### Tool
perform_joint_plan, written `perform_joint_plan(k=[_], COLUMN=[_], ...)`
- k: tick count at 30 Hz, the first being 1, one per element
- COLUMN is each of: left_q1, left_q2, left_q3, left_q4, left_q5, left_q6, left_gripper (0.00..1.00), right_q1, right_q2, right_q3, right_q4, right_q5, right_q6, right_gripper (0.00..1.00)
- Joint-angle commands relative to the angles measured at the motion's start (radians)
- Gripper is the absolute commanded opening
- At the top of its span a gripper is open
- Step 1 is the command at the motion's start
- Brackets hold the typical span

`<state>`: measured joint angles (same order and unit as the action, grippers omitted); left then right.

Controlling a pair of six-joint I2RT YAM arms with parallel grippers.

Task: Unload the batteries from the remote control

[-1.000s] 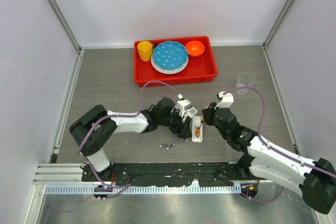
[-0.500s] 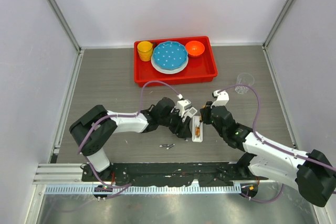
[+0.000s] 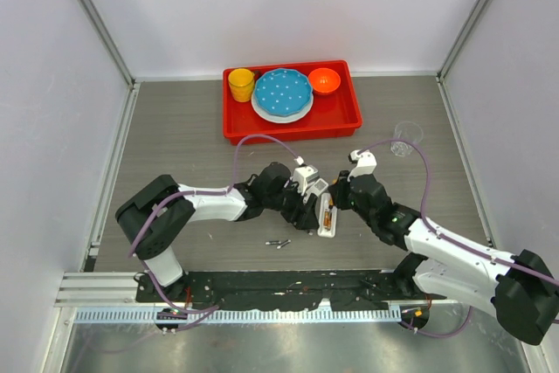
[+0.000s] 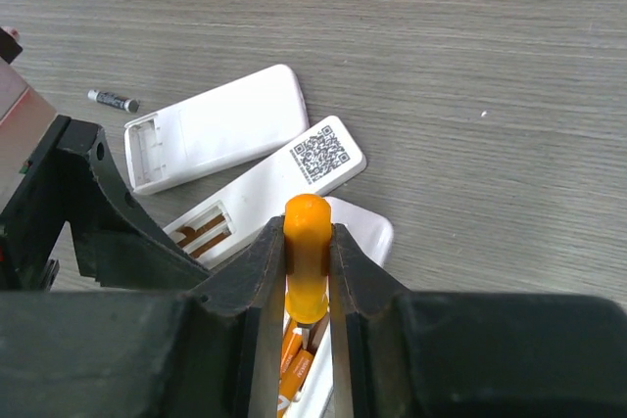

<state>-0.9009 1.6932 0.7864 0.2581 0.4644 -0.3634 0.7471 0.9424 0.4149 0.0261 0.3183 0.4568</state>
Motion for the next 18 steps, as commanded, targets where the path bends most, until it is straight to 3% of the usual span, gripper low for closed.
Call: perform_joint_plan(k=[1,18], left_q1=[0.007,0.008], left_q2=[-0.001,0.003], left_q3=[0.019,0.027], left_q4=[0.02,0.006], left_q5=[0.011,0.011], left_q6=[0.004,0.009], left_gripper=[0.66,0.66], right_q1=[0.008,0.006], right_q2=[-0.022,-0.088], right_q3=[0.055,0.073], right_q4=[0.0,-0.055], right_q5=[-0.05,-0.039], right_q6=[0.026,0.029], right_gripper=[0.01,0.01])
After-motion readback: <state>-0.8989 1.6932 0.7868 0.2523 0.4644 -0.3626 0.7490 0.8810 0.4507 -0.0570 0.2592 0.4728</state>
